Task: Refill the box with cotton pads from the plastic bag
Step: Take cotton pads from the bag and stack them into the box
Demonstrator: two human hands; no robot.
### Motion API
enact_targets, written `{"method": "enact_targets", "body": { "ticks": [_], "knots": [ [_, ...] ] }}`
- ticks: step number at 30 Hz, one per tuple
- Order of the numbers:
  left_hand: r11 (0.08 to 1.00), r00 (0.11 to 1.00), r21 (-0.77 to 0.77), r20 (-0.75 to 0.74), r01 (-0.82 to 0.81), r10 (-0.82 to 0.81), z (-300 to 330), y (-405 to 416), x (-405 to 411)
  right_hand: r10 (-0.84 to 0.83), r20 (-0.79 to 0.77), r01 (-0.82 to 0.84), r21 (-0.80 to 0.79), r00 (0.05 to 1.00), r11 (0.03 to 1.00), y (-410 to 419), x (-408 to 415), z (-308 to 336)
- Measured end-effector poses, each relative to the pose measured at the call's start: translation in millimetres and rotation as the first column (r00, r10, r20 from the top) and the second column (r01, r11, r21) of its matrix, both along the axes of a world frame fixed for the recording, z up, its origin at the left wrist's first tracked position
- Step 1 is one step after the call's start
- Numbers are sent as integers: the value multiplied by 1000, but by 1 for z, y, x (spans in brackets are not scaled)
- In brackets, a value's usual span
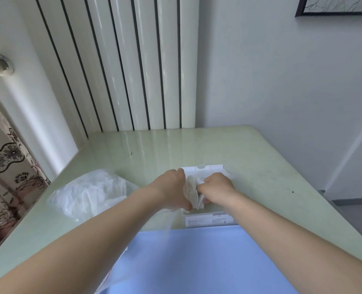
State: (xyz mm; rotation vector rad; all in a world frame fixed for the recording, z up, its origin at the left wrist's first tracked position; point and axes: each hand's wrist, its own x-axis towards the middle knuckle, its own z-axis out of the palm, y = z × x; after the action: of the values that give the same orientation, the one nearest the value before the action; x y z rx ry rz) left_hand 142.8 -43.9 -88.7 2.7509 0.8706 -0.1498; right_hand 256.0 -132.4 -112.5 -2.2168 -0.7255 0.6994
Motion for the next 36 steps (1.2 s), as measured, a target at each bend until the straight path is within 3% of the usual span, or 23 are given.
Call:
{"method": "enact_targets", "body": {
  "ticks": [3,7,10,15,19,23,28,30,33,34,36],
  "knots": [
    [995,999,89,-13,49,-48,2,4,5,-32,-246,45,47,969,998,-1,2,7],
    [981,996,172,-47,84,-77,4,6,10,-49,-359,79,69,932,994,-3,6,10],
    [985,992,134,-78,108,-98,-1,4,11,-61,-535,141,110,843,984,-5,2,15],
    [985,998,164,-36,54,-49,-6,5,16,-72,-596,160,95,799,983,2,-8,20],
    [989,998,142,-36,49,-44,-7,5,16,-76,-563,133,60,823,989,6,-13,24],
    [999,998,-30,-59,16,-18,-4,7,5,-110,-531,151,33,840,988,0,-9,29],
    [989,990,-147,135,-29,49,30,15,-30,-148,-402,173,26,904,985,-12,-18,40],
    [980,963,-185,243,-74,119,46,20,-54,-97,-270,122,75,958,990,-24,-30,49],
    [966,877,-195,418,-170,239,53,29,-95,-80,120,46,263,990,964,-44,-54,53],
    [961,848,-177,454,-214,273,51,33,-109,-44,167,-15,333,985,943,-51,-65,52],
    [936,818,-150,455,-319,352,42,38,-136,199,191,-257,356,961,898,-62,-91,50]
  ]
}}
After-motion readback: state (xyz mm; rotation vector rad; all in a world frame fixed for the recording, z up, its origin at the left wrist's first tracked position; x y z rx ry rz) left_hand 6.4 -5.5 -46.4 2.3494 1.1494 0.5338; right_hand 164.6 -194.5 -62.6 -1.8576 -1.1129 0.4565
